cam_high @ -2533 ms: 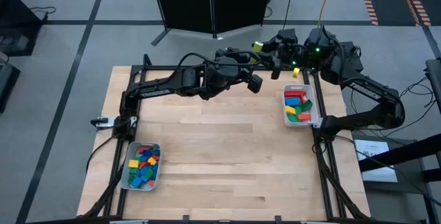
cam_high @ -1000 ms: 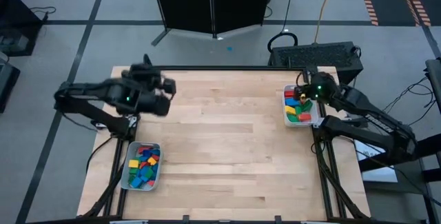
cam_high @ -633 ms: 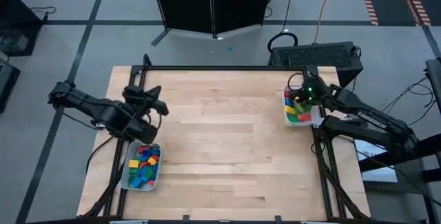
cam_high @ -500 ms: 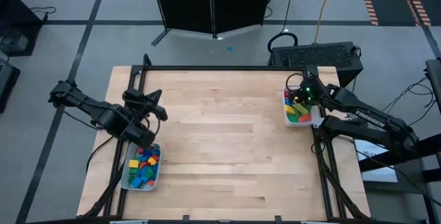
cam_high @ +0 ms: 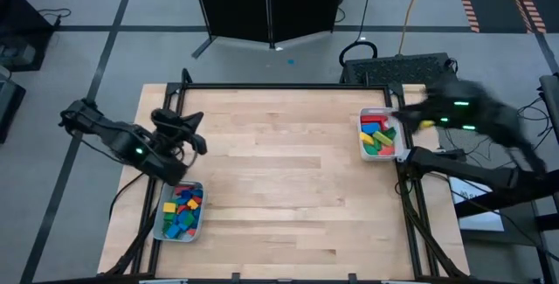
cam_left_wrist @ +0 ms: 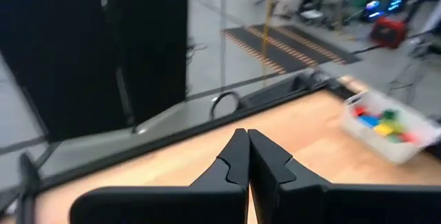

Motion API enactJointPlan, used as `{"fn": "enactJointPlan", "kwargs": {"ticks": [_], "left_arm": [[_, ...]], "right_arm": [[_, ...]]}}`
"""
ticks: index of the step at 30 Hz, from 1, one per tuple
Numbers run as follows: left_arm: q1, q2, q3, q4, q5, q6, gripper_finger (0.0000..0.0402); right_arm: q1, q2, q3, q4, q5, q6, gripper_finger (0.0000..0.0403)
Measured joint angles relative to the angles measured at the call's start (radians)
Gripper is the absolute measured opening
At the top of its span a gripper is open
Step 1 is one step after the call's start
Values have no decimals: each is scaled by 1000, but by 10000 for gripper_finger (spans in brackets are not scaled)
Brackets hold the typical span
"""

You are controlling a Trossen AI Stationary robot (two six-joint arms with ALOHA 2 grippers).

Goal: Sort blocks by size
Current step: Return to Home Position

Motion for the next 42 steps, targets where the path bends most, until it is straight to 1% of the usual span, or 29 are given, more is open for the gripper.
{"fn": "enactJointPlan", "kwargs": {"ticks": [1, 2, 4, 6, 7, 9, 11, 14, 16, 17, 19, 21, 23, 25, 27, 30, 33, 35, 37, 38, 39, 40, 42], "left_arm": [[-12, -6, 35, 3, -7, 38, 0], [-28, -15, 70, 5, -14, 81, 0], [-72, -42, 143, 6, -33, 172, 0], [-126, -87, 197, 5, -57, 243, 0], [-157, -116, 212, 5, -65, 265, 0], [-224, -173, 220, 3, -89, 275, 0], [-299, -233, 211, 0, -136, 275, 0], [-413, -296, 182, 2, -249, 295, 0], [-488, -317, 148, 2, -307, 297, 0], [-525, -323, 129, 2, -329, 287, 0], [-597, -334, 80, 1, -337, 235, 0], [-664, -336, 18, 4, -341, 134, 0], [-721, -321, -68, 8, -342, 14, 0], [-755, -302, -163, 40, -343, -114, 0], [-761, -281, -262, 81, -342, -274, 0], [-776, -259, -420, 178, -340, -565, 0], [-816, -233, -549, 325, -336, -742, 0], [-845, -224, -630, 415, -336, -810, 0], [-866, -227, -699, 498, -335, -844, 0], [-872, -233, -726, 523, -332, -851, 0], [-873, -240, -747, 549, -320, -854, 0], [-867, -249, -760, 553, -304, -852, 0], [-842, -266, -768, 532, -274, -788, 0]], "right_arm": [[0, -12, 80, -53, 4, 1, 227], [0, -30, 153, -83, 5, -44, 228], [-1, -77, 276, -111, -40, -181, 229], [-3, -140, 367, -101, -89, -269, 228], [1, -175, 405, -98, -89, -295, 227], [16, -263, 467, -101, -47, -322, 226], [29, -370, 501, -78, -23, -323, 227], [35, -522, 491, 15, -33, -298, 228], [33, -571, 459, 33, -65, -268, 228], [32, -570, 449, 33, -73, -258, 228], [33, -565, 450, 18, -117, -261, 228], [34, -556, 416, 120, -188, -283, 228], [51, -555, 341, 221, -280, -313, 229], [74, -556, 254, 286, -333, -321, 229], [101, -561, 175, 363, -340, -313, 229], [155, -569, 65, 452, -346, -270, 229], [207, -565, -13, 479, -344, -238, 229], [237, -566, -23, 502, -343, -247, 229], [263, -570, -19, 492, -346, -287, 229], [271, -570, -12, 471, -343, -306, 229], [276, -570, -4, 413, -339, -318, 229], [282, -570, 5, 357, -318, -321, 229], [291, -570, 27, 281, -221, -279, 229]]}}
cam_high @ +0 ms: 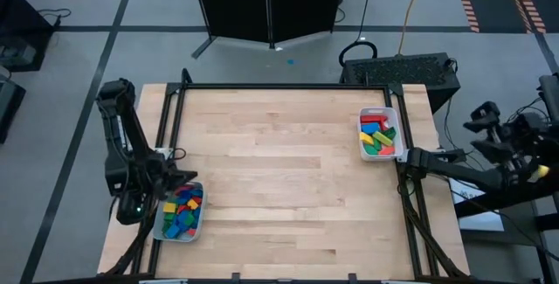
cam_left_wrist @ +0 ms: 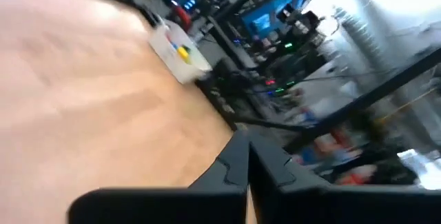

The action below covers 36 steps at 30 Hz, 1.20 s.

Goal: Sort blocks by size
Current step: Return to Home Position

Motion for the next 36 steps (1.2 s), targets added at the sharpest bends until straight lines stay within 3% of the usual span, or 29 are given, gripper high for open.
{"fn": "enactJointPlan", "kwargs": {"ticks": [3, 6, 8, 12, 15, 19, 21, 23, 26, 30, 32, 34, 36], "left_arm": [[33, -5, 0, 3, 6, 143, 0], [57, 4, 1, 162, 37, 151, 0], [59, 3, 0, 206, 25, 216, 0], [31, -63, 6, 125, -8, 226, 0], [-22, -175, 8, 35, -11, 203, 0], [-125, -342, 12, -35, -62, 309, 0], [-122, -326, 48, -59, -62, 317, 0], [-111, -317, 64, -39, 40, 343, 0], [-98, -320, 71, 121, 235, 450, 0], [-97, -319, 41, 218, 334, 358, 0], [-98, -316, 9, 287, 466, 298, 0], [-100, -285, -27, 501, 530, 444, 0], [-100, -274, -68, 801, 505, 791, 0]], "right_arm": [[-6, 0, -1, -100, 166, 101, 229], [-13, 0, -26, -96, 247, 87, 229], [-14, 0, -51, -59, 182, 20, 229], [-7, 0, -111, 70, -190, -64, 229], [20, 0, -126, 153, -260, -59, 229], [96, 0, -115, 222, -323, -78, 229], [133, 0, -103, 247, -336, -77, 229], [162, 0, -104, 260, -325, -74, 229], [194, 0, -116, 254, -314, -77, 229], [217, 0, -148, 259, -282, -74, 229], [226, 0, -164, 264, -283, -69, 229], [231, 0, -168, 264, -286, -70, 228], [235, 0, -168, 282, -302, -83, 228]]}}
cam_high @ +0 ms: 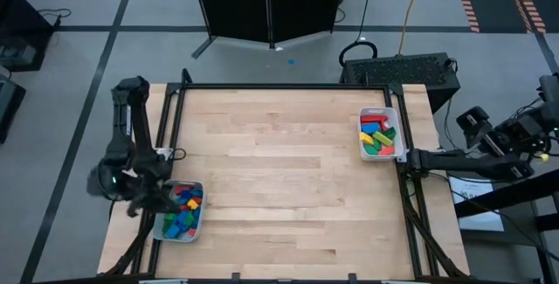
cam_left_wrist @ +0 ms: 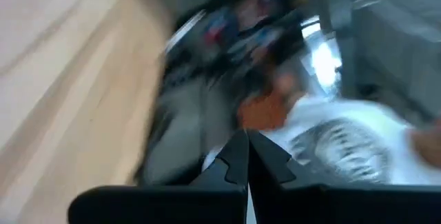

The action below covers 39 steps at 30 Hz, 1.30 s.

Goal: Sort blocks by size
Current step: Return to Home Position

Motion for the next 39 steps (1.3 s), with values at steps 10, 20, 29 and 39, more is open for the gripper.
{"fn": "enactJointPlan", "kwargs": {"ticks": [10, 20, 29, 39], "left_arm": [[292, 87, -220, 966, 328, 819, 0], [585, 57, -313, 1095, 714, 1079, 0], [625, -240, -390, 1053, 768, 1197, 0], [622, -529, -389, 947, 778, 1352, 0]], "right_arm": [[30, 0, -11, 58, -30, -39, 228], [44, 0, -27, 66, -54, -64, 228], [138, -2, 11, 67, 27, -27, 228], [201, -2, 84, -3, 228, 27, 228]]}}
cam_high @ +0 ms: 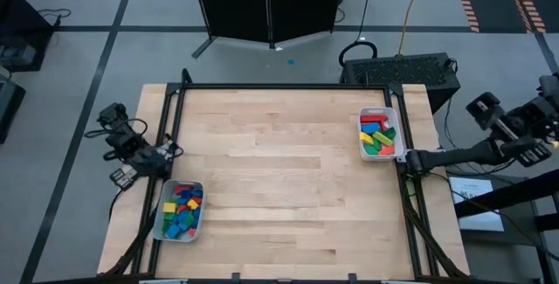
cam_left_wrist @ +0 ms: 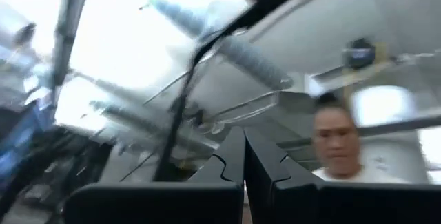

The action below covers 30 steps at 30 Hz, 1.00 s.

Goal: Sort blocks by size
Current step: Return to Home Position

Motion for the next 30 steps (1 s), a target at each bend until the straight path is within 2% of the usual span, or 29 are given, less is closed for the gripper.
{"fn": "enactJointPlan", "kwargs": {"ticks": [3, 5, 10, 14, 18, 22, 30], "left_arm": [[-2, 0, 0, 4, 59, -10, 0], [-4, 0, 0, -61, 70, -38, 0], [-6, -1, 0, -114, 64, -20, 0], [-7, -1, 0, -109, 146, -13, 0], [-6, -1, 0, -127, 270, -12, 0], [-6, -1, 0, -137, 333, -5, 0], [-6, -2, 0, -257, 365, -12, 0]], "right_arm": [[-1, 0, 18, 1, -59, -26, 228], [-7, 0, 4, -36, -74, -38, 228], [-26, -1, -167, 12, -69, -4, 228], [-25, -2, -295, 146, -54, 29, 228], [-26, -2, -410, 297, -54, 24, 228], [-26, -3, -575, 475, -53, 21, 228], [-26, -4, -866, 799, -47, 17, 228]]}}
